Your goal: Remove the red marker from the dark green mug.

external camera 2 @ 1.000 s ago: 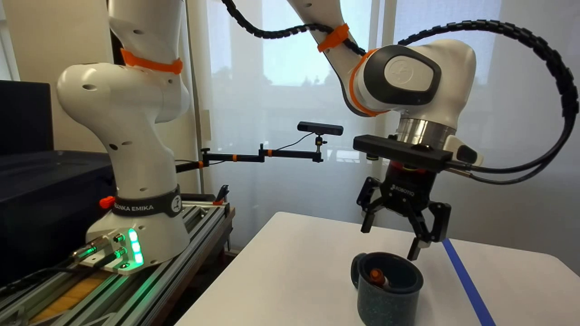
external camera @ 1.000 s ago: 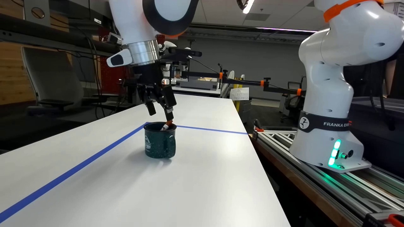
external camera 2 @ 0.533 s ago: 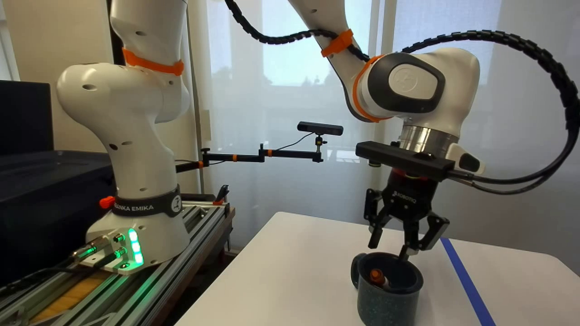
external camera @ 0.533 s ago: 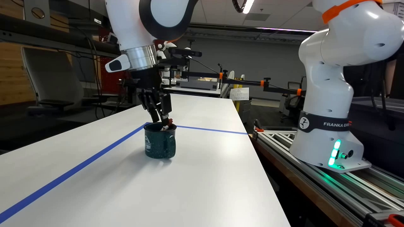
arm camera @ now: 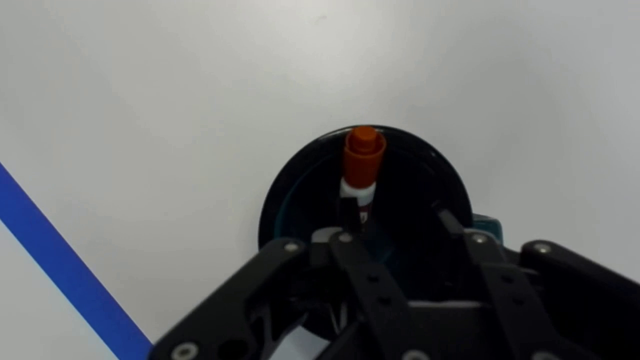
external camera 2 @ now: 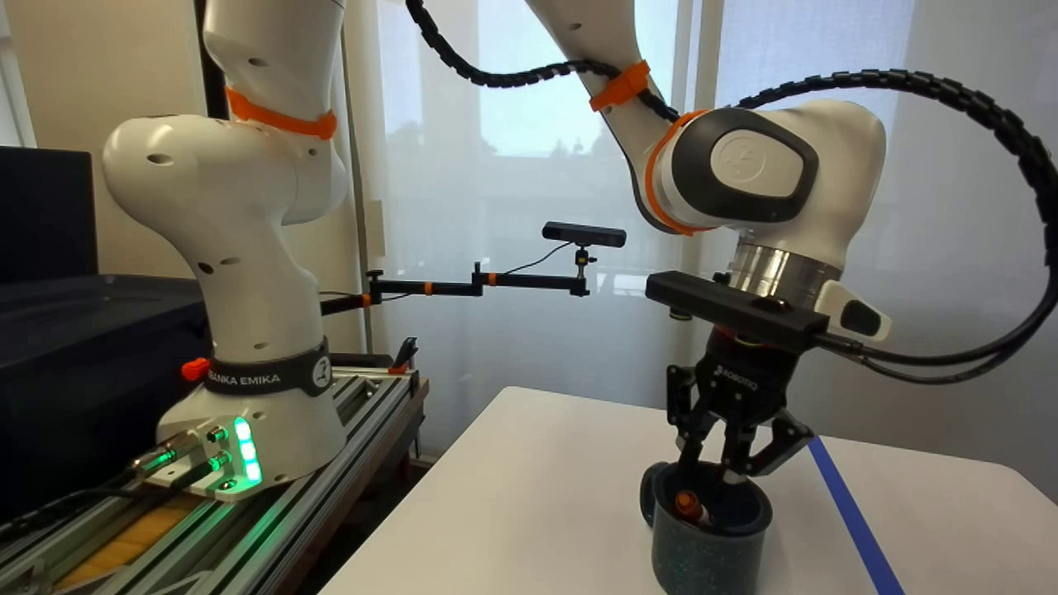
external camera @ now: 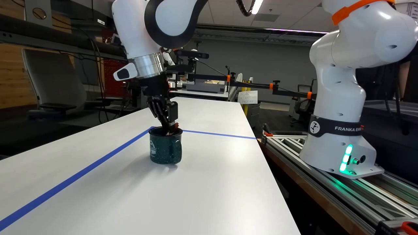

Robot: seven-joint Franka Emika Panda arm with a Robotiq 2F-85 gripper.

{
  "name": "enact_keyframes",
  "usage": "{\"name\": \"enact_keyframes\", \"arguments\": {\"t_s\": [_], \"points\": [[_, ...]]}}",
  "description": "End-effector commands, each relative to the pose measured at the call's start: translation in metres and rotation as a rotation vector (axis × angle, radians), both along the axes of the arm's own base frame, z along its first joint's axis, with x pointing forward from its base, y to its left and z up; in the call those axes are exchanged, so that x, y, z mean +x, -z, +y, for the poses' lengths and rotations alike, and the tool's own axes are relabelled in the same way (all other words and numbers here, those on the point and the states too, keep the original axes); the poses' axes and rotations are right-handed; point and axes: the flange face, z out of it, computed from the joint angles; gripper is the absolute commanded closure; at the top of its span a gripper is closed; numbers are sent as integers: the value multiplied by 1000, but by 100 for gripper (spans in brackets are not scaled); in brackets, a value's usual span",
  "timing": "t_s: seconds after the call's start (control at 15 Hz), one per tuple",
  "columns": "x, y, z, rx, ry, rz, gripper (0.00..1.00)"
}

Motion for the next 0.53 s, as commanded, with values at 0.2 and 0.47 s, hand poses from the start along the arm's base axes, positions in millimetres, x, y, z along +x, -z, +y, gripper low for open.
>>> {"name": "enact_keyframes", "arguments": {"t_s": [0.2,0.47], "points": [[8,13,-9,-18,29,7,56],[11,18,-11,-19,36,11,59]]}}
